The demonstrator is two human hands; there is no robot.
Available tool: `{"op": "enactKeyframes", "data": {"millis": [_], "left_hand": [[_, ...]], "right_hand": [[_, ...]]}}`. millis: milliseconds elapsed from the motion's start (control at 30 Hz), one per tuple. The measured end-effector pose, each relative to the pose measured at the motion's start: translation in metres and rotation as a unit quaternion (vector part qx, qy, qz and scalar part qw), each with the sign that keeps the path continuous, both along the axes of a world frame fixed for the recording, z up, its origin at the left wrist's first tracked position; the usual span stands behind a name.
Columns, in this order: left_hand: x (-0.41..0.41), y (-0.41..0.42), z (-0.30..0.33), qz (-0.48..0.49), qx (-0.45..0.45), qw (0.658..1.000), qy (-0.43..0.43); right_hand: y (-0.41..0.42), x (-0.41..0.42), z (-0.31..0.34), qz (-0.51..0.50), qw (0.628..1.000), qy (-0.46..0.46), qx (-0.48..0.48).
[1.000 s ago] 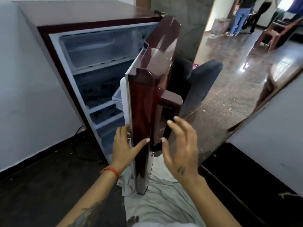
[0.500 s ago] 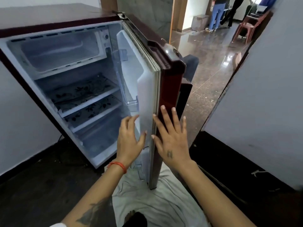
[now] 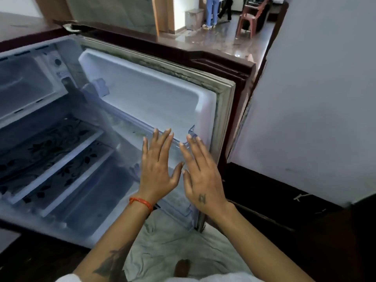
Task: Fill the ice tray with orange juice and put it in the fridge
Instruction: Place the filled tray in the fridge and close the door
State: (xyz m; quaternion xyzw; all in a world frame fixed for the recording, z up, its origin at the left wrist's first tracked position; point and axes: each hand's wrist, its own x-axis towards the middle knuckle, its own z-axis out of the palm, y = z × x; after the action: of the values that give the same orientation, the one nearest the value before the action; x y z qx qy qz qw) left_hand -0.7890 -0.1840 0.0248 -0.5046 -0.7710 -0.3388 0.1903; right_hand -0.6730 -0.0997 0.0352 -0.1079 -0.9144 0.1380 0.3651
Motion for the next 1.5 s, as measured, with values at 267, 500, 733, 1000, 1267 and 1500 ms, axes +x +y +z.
{"op": "enactKeyframes", "data": {"millis": [267,500,733,1000,1267,1500], "left_hand": [[-0.049,0.067,-0.003,-0.016,-0.033,0.994,0.099],[-0.051,0.123,0.006,0.006,-0.102,0.989,0.104],[-0.054,0.156,0.023,-0.006,-0.147,0.988,0.055],[-0.020,0.172,0.032,-0.124,-0.091,0.988,-0.020],[0.109,0.178,0.023,-0.343,-0.152,0.902,-0.213],[0.286,0.166,0.018,-0.522,-0.259,0.798,-0.150]], "right_hand": [[0.071,-0.019,-0.007,-0.108,0.994,-0.034,0.004],[0.128,-0.041,0.010,-0.180,0.980,-0.076,-0.021],[0.162,-0.058,0.025,-0.207,0.968,-0.136,-0.036],[0.155,-0.020,0.039,-0.221,0.959,-0.090,-0.153],[0.101,0.138,0.026,-0.374,0.890,-0.010,-0.262],[0.018,0.319,0.011,-0.570,0.779,0.030,-0.261]]}}
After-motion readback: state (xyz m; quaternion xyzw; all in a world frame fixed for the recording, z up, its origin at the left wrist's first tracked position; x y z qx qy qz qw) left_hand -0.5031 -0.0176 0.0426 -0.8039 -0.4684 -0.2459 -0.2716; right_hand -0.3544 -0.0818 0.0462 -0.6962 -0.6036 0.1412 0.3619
